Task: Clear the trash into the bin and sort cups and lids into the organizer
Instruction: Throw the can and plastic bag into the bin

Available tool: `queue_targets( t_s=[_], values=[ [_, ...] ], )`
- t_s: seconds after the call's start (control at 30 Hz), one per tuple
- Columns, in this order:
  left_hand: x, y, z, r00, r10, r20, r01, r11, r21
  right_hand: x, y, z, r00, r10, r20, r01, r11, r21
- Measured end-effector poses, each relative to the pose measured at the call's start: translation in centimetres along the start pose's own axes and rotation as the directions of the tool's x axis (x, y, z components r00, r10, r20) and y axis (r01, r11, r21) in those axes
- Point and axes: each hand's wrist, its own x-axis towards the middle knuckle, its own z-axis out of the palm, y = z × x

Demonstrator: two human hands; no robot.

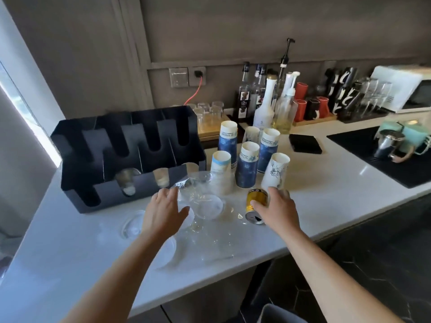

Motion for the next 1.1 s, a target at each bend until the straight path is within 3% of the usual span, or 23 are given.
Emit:
queue_targets(
  t_s=[0.13,0.23,0.5,0.63,0.73,0.87,1.1],
  values=[
    [3.3,-1.1,0.9,0.995,-0.058,0.081,0.056,0.998,0.022,2.0,-0.8,1.9,0.988,0.116,0.097,-0.109,0.991,-0.079],
    [4.6,-2.3,1.5,0.992,-0.088,0.086,0.079,0.991,0.104,2.8,-1.0,2.9,0.968,0.200,0.151,-0.196,0.980,-0.038],
    [5.0,-4.3,2.4,0.998,-0.033,0.055,0.028,0.994,0.103,3.2,-1.1,3.8,0.958,0.256,0.126,-0.262,0.965,0.030],
    [4.3,-3.3,0.8,0.996,-0.056,-0.063,0.044,0.983,-0.180,2.7,-1.0,3.5,0.957,0.258,0.128,-0.268,0.961,0.066],
    [3.4,-2.2,-1.3,0.997,-0.058,-0.059,0.027,0.900,-0.436,1.9,-0.6,3.2,0.959,0.256,0.120,-0.269,0.956,0.115],
    [1.7,-0.9,-3.8,0.995,-0.064,-0.082,-0.002,0.776,-0.631,0.6,0.5,2.4,0.965,0.241,0.099,-0.257,0.947,0.194],
    [-0.3,3.2,-5.8,0.990,-0.001,-0.141,-0.095,0.733,-0.673,-1.5,2.9,-0.6,0.981,0.191,0.040,-0.194,0.938,0.288]
  ],
)
